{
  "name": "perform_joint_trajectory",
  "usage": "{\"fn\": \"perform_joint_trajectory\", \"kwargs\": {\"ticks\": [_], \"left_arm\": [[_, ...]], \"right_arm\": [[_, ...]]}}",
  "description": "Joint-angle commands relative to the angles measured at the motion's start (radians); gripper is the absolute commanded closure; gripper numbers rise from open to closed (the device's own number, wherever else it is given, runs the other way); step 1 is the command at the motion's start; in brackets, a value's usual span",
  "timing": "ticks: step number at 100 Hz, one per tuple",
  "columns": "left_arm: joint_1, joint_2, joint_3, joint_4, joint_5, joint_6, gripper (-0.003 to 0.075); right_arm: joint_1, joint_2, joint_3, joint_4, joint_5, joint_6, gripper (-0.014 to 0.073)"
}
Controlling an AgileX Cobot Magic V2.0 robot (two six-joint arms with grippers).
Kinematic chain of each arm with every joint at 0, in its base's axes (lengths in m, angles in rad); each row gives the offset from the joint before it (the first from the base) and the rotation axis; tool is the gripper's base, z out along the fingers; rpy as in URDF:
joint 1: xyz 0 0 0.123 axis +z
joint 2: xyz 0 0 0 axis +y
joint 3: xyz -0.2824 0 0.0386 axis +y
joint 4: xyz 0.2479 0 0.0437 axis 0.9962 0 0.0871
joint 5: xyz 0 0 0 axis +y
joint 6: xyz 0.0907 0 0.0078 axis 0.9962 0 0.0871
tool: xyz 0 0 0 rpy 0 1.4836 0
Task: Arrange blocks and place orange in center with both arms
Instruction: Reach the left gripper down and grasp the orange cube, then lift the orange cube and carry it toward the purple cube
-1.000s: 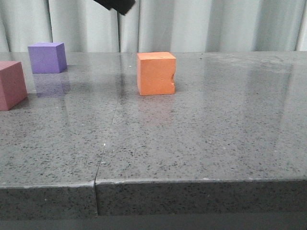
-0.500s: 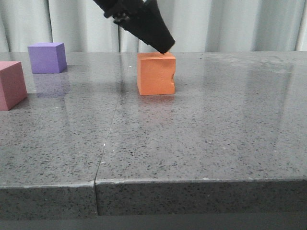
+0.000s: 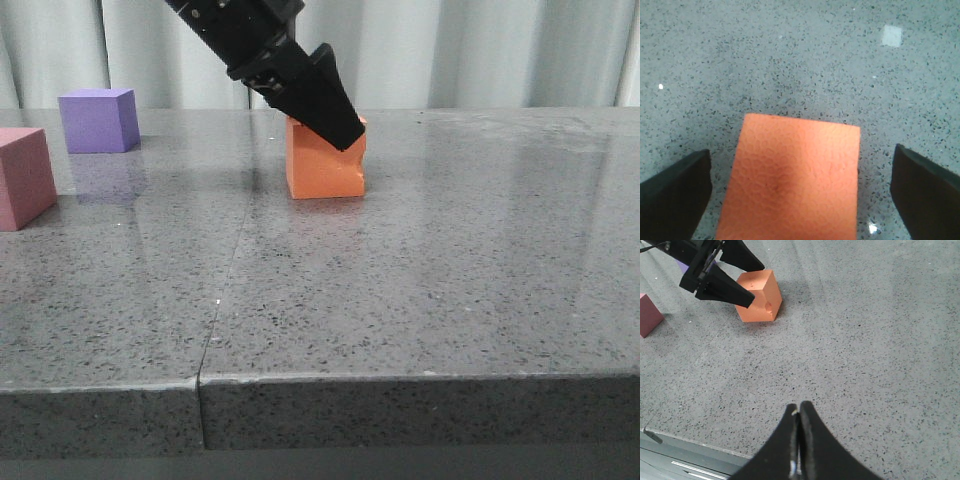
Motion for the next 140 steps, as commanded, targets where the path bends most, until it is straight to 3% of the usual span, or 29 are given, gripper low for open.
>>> {"fn": "perform_joint_trajectory", "kwargs": {"ticks": [1,41,53,72,98,121,140], "left_arm": [[-0.008,-0.049,-0.035,-0.039,-0.025,0.004,0.0030],[-0.008,-0.036,-0.035,-0.035,-0.021,0.004,0.0038],[-0.008,-0.036,-0.035,-0.035,-0.021,0.004,0.0129],[-0.008,-0.036,-0.035,-0.035,-0.021,0.004,0.0337],[-0.008,-0.036,-0.035,-0.035,-0.023,0.004,0.0482],[-0.006,-0.052,-0.072,-0.032,-0.023,-0.037,0.0492],[0.006,-0.103,-0.093,0.072,-0.078,-0.245,0.0492]], "right_arm": [[-0.002,0.008,-0.025,-0.016,-0.076,-0.007,0.0661],[-0.002,0.008,-0.025,-0.016,-0.076,-0.007,0.0661],[-0.002,0.008,-0.025,-0.016,-0.076,-0.007,0.0661],[-0.002,0.008,-0.025,-0.016,-0.076,-0.007,0.0661],[-0.002,0.008,-0.025,-0.016,-0.076,-0.007,0.0661],[-0.002,0.008,-0.025,-0.016,-0.076,-0.007,0.0661],[-0.002,0.008,-0.025,-0.016,-0.076,-0.007,0.0661]]}}
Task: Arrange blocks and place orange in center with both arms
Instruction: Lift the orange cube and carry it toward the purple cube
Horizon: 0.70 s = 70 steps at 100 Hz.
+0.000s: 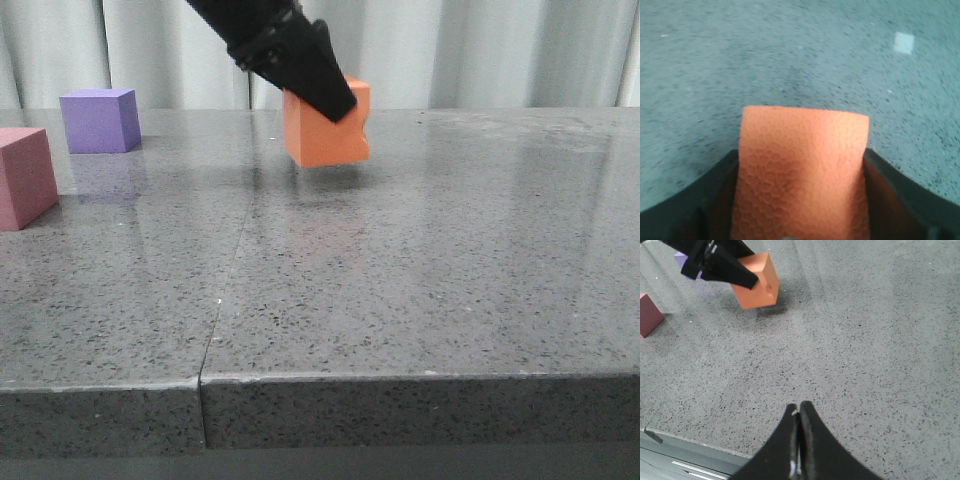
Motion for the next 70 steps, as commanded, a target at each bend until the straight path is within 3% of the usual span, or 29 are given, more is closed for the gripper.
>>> {"fn": "perform_joint_trajectory", "kwargs": {"ticks": [1,22,44,55,70], "left_arm": [[0.007,-0.097,-0.037,0.032,-0.061,-0.123,0.0492],[0.030,-0.169,-0.037,0.289,-0.065,-0.407,0.0492],[0.097,-0.210,-0.031,0.456,-0.046,-0.694,0.0492],[0.138,-0.217,-0.026,0.583,0.009,-0.898,0.0492],[0.168,-0.217,-0.024,0.708,0.062,-1.038,0.0492]], "right_arm": [[-0.002,0.008,-0.025,-0.016,-0.076,-0.005,0.0661],[-0.002,0.008,-0.025,-0.016,-0.076,-0.005,0.0661],[-0.002,0.008,-0.025,-0.016,-0.076,-0.005,0.0661],[-0.002,0.008,-0.025,-0.016,-0.076,-0.005,0.0661],[-0.002,0.008,-0.025,-0.016,-0.076,-0.005,0.0661]]}}
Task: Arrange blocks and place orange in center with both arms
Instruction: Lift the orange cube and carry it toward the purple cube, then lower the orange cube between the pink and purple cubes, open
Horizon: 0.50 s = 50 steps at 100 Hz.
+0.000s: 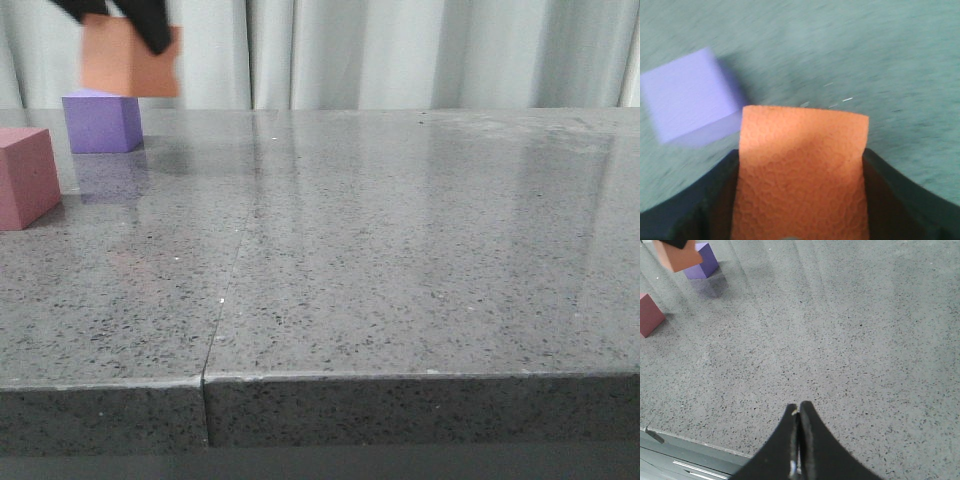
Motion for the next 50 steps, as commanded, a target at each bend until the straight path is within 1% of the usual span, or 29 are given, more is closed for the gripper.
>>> {"fn": "perform_joint_trajectory", "kwargs": {"ticks": [1,27,41,50], "left_arm": [[0.012,-0.062,-0.023,0.061,-0.011,-0.109,0.0492],[0.017,-0.064,0.029,0.175,-0.014,-0.300,0.0492],[0.017,-0.064,0.083,0.254,-0.078,-0.407,0.0492],[0.017,-0.064,0.108,0.274,-0.106,-0.451,0.0492]], "right_arm": [[-0.002,0.008,-0.025,-0.016,-0.076,-0.008,0.0661],[-0.002,0.008,-0.025,-0.016,-0.076,-0.008,0.0661],[-0.002,0.008,-0.025,-0.016,-0.076,-0.008,0.0661],[-0.002,0.008,-0.025,-0.016,-0.076,-0.008,0.0661]]}}
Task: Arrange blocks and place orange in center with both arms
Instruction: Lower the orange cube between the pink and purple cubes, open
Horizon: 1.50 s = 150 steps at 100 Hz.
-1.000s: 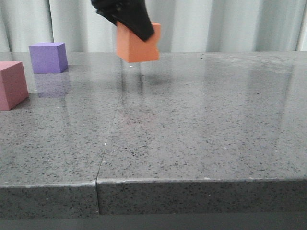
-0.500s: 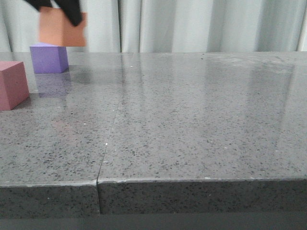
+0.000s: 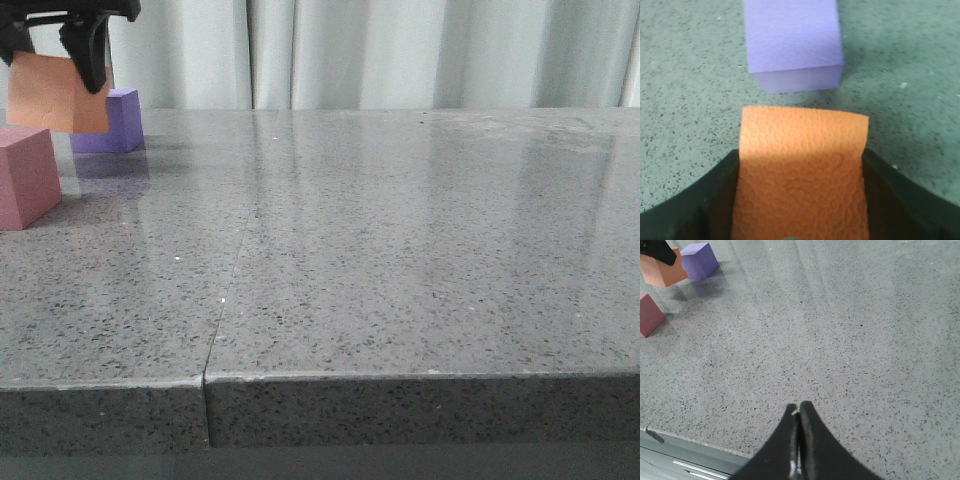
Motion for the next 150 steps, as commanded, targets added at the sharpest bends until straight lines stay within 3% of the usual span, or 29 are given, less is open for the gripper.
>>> {"fn": "perform_joint_trajectory", "kwargs": {"ticks": [1,37,66,75,90,97,150], "left_arm": [[0.001,-0.062,-0.005,0.041,-0.075,-0.063,0.0492],[0.012,-0.060,0.091,0.029,-0.187,-0.124,0.0492],[0.021,-0.060,0.115,0.025,-0.201,-0.124,0.0486],[0.021,-0.060,0.115,0.021,-0.205,-0.124,0.0428],[0.021,-0.060,0.115,0.009,-0.210,-0.124,0.0189],[0.021,-0.060,0.115,0.009,-0.210,-0.124,0.0131],[0.021,-0.116,0.115,0.007,-0.233,-0.124,0.0135]], "right_arm": [[-0.002,0.008,-0.025,-0.016,-0.076,-0.008,0.0661],[-0.002,0.008,-0.025,-0.016,-0.077,-0.008,0.0661],[-0.002,0.008,-0.025,-0.016,-0.077,-0.008,0.0661],[-0.002,0.008,-0.025,-0.016,-0.077,-0.008,0.0661],[-0.002,0.008,-0.025,-0.016,-0.077,-0.008,0.0661],[-0.002,0.008,-0.025,-0.016,-0.077,-0.008,0.0661],[-0.002,0.008,-0.025,-0.016,-0.077,-0.008,0.0661]]}}
